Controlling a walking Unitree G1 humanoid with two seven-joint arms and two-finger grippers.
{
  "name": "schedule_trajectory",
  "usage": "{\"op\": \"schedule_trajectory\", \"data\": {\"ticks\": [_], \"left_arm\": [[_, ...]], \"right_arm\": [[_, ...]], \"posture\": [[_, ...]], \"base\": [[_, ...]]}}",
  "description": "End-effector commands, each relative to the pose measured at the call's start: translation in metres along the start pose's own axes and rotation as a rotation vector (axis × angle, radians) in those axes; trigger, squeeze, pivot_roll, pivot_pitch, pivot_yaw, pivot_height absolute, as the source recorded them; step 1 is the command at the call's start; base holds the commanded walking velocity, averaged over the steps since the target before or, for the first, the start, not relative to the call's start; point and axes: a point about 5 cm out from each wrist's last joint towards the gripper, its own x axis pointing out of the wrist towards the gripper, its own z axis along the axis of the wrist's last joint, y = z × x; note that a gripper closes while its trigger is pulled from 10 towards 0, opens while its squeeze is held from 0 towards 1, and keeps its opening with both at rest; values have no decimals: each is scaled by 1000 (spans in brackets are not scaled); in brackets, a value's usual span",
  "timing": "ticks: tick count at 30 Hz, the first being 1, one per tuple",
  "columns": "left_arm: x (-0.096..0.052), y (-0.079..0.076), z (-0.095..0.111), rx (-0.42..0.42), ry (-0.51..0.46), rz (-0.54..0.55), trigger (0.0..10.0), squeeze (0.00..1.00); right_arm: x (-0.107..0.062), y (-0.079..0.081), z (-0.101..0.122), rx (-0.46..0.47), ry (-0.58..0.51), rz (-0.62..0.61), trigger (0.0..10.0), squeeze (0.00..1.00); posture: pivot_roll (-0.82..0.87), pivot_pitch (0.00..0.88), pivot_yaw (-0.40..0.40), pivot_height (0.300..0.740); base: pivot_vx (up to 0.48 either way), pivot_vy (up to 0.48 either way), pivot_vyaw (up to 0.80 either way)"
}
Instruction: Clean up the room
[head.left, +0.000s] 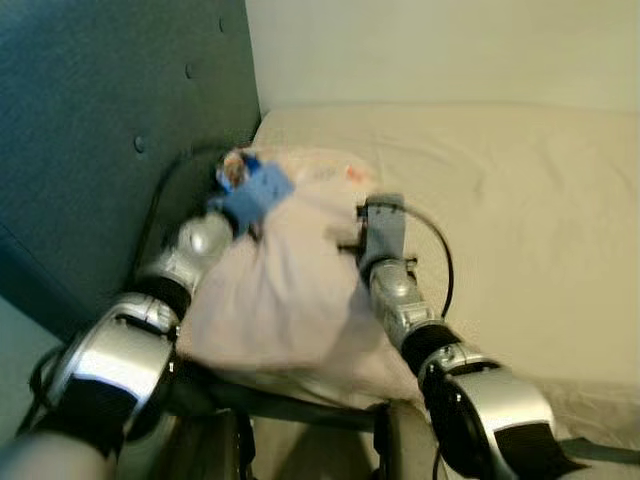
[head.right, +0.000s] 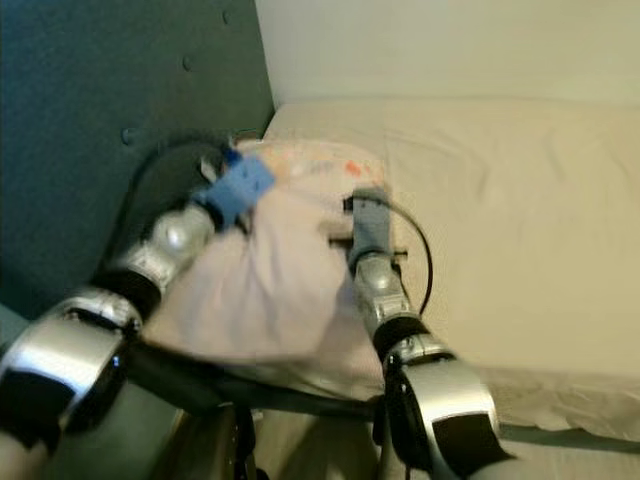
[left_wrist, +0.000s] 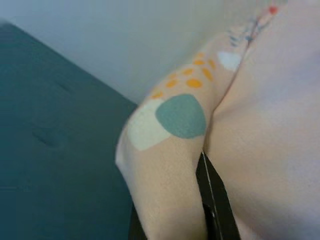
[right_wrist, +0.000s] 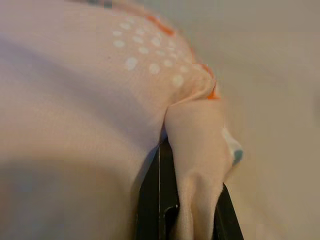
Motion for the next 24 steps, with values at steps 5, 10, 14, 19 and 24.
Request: {"op": "schedule_trajectory", "data": {"ticks": [5,10,14,19,24], "left_arm": [[-4,74,9,64,-39,264,10000,0],[-17,74,-13,155,19,129,10000,0],[-28,59,-32,168,42,86,10000,0],[-38,23,-44,121,21,-14,10000,0],[-53,-32,-57,-40,44,-145,10000,0]], "right_arm": [[1,-17,-10,-3,76,-59,10000,0],[-4,4,-24,-30,156,82,10000,0],[-16,11,-52,-67,264,122,10000,0],[-31,13,-81,-116,368,144,10000,0],[-43,13,-101,-121,428,142,10000,0]], "posture": [[6,238,19,596],[28,243,7,596],[45,254,-1,596],[50,261,-3,596],[48,266,5,596]], "base": [[0,0,0],[0,0,0],[0,0,0],[0,0,0],[0,0,0]]}}
